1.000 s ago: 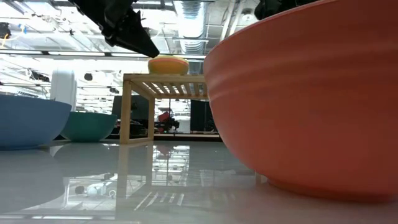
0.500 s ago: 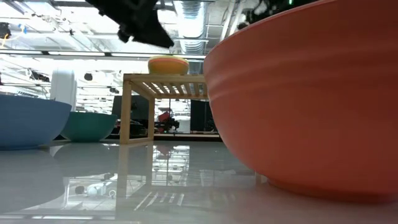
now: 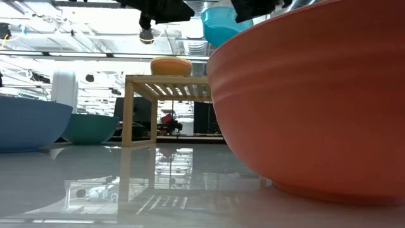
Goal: Place and stack bowls onto a shelf
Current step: Stack the transparent blue bowl on top of the transparent yellow bowl
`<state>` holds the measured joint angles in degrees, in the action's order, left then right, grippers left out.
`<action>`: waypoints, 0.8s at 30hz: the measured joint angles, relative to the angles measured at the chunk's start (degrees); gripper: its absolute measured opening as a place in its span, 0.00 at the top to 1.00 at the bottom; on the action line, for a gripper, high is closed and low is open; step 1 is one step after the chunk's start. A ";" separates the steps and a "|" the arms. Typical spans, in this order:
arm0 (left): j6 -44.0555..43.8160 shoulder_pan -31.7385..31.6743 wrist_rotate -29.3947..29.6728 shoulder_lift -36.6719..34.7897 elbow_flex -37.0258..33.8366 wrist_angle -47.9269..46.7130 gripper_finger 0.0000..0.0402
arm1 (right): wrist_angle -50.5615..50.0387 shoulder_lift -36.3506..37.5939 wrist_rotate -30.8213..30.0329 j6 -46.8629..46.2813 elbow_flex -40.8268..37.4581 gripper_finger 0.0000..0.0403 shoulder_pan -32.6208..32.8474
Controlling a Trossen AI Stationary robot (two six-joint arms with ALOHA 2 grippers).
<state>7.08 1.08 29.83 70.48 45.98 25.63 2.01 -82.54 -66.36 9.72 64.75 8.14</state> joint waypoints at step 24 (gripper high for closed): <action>12.34 2.71 12.66 9.35 0.07 14.02 0.81 | 18.45 -11.12 -11.64 19.02 0.00 0.94 4.88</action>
<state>19.42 3.80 42.49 79.83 46.04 39.65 20.46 -93.66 -78.00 28.73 64.75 13.02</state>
